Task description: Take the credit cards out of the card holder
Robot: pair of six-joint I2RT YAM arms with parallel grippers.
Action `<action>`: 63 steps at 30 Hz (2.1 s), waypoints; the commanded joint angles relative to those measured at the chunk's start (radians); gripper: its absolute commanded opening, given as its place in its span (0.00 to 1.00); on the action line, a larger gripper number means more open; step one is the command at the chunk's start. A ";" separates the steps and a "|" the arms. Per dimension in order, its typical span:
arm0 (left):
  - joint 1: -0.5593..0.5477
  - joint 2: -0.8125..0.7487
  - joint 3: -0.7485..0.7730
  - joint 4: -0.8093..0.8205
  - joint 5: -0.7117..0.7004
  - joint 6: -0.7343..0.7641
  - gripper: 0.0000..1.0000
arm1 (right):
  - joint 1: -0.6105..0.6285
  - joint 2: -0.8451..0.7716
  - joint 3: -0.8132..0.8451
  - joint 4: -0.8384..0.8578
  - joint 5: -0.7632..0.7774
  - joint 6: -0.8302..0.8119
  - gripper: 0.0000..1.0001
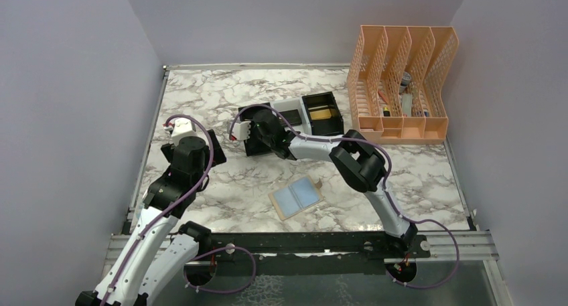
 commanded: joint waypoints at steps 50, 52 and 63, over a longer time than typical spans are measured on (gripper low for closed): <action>0.005 -0.149 -0.002 -0.016 -0.049 -0.012 0.99 | -0.043 -0.007 0.129 -0.235 -0.182 0.086 0.58; 0.004 -0.149 -0.003 -0.016 -0.049 -0.012 0.99 | -0.044 -0.049 0.110 -0.214 -0.217 0.120 0.58; 0.004 -0.145 -0.004 -0.017 -0.039 -0.012 0.99 | -0.048 -0.096 0.056 -0.147 -0.232 0.162 0.58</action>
